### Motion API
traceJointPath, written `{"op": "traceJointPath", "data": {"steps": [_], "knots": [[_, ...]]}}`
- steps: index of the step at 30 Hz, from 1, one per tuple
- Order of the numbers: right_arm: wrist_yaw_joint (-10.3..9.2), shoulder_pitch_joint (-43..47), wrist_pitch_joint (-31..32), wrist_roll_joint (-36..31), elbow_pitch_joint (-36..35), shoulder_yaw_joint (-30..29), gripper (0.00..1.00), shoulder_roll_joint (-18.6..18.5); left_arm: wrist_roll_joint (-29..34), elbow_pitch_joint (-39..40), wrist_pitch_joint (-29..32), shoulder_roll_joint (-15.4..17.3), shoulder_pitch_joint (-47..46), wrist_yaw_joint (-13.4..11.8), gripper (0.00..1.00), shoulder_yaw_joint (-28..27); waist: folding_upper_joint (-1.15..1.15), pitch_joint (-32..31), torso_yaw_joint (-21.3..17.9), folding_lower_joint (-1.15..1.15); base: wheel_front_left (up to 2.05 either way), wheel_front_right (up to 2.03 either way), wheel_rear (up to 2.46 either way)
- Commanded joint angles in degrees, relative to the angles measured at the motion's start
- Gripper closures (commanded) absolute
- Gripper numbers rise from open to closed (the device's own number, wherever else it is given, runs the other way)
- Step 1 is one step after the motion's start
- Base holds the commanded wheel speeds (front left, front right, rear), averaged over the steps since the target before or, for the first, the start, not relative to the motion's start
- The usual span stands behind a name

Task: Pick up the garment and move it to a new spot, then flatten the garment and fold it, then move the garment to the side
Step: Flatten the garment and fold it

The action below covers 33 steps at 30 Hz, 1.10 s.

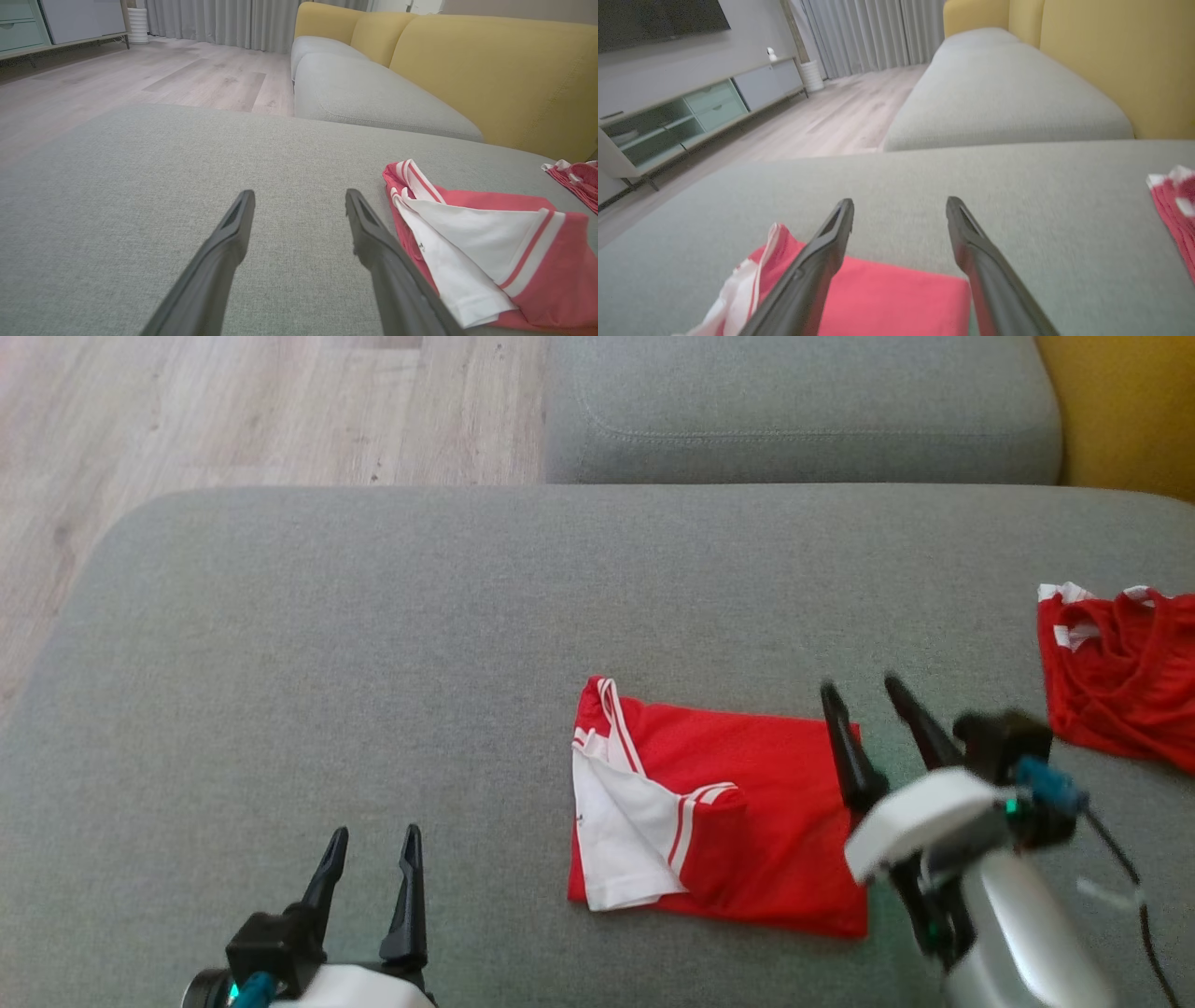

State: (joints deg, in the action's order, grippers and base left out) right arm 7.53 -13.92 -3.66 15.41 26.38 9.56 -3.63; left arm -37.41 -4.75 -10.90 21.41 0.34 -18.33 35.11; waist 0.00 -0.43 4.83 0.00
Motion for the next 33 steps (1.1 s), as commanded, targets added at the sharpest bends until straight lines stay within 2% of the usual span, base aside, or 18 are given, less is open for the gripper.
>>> {"op": "traceJointPath", "data": {"steps": [1, 3, 5, 6, 7, 12, 22, 28, 33], "knots": [[-0.04, -0.2, 0.2, -1.0, -2.7, 0.8, 0.29, 0.7, -0.5, 1.9, -0.6, 1.1, -2.2, -0.3, 0.0, -2.3, 0.0, 0.3, 0.1, 0.0, 0.0, 0.0, 0.0], [-0.04, 1.9, 0.6, -1.8, -3.1, 1.1, 0.6, 0.7, -0.5, 1.9, -0.6, 1.2, -2.4, -0.4, 0.0, -2.4, 0.0, 0.8, 0.3, 0.0, 0.0, 0.0, 0.0], [-0.04, 3.4, 0.8, -1.7, -3.0, 2.2, 0.96, 0.7, -0.5, 1.9, -0.6, 1.3, -2.5, -0.4, 0.0, -2.5, 0.0, 1.0, 0.7, 0.0, 0.0, 0.0, 0.0], [-0.04, 3.4, 0.8, -1.7, -3.0, 2.2, 0.96, 0.7, -0.5, 1.9, -0.6, 1.3, -2.5, -0.4, 0.0, -2.5, 0.0, 1.0, 0.7, 0.0, 0.0, 0.0, 0.0], [-0.04, 4.0, 0.9, -1.4, -2.8, 3.1, 1.0, 0.7, -0.6, 1.8, -0.6, 1.4, -2.6, -0.4, 0.0, -2.6, 0.0, 1.1, 0.9, 0.0, 0.0, 0.0, 0.0], [-0.04, 4.6, 0.8, 1.5, -1.1, 9.3, 1.0, 0.7, -0.6, 1.8, -0.5, 1.7, -2.8, -0.5, 0.0, -2.7, 0.0, 1.2, 2.1, 0.0, 0.0, 0.0, 0.0], [-0.04, 0.4, 0.6, 7.8, 3.7, 25.8, 1.0, 0.7, -0.9, 1.8, -0.5, 2.2, -2.9, -0.5, 0.0, -3.0, 0.0, 0.9, 5.2, 0.0, 0.0, 0.0, 0.0], [-0.04, -1.8, 2.1, 10.5, 9.0, 35.9, 1.0, 0.7, -1.2, 1.5, -0.6, 2.3, -2.7, -0.4, 0.0, -2.9, 0.0, 0.6, 7.0, 0.0, 0.0, 0.0, 0.0], [-0.04, -3.7, -0.5, 12.0, 10.9, 38.1, 1.0, 0.7, -1.5, 1.6, -0.9, 2.7, -1.9, -0.7, 0.0, -3.3, 0.0, 0.4, 6.8, 0.0, 0.0, 0.0, 0.0]]}}
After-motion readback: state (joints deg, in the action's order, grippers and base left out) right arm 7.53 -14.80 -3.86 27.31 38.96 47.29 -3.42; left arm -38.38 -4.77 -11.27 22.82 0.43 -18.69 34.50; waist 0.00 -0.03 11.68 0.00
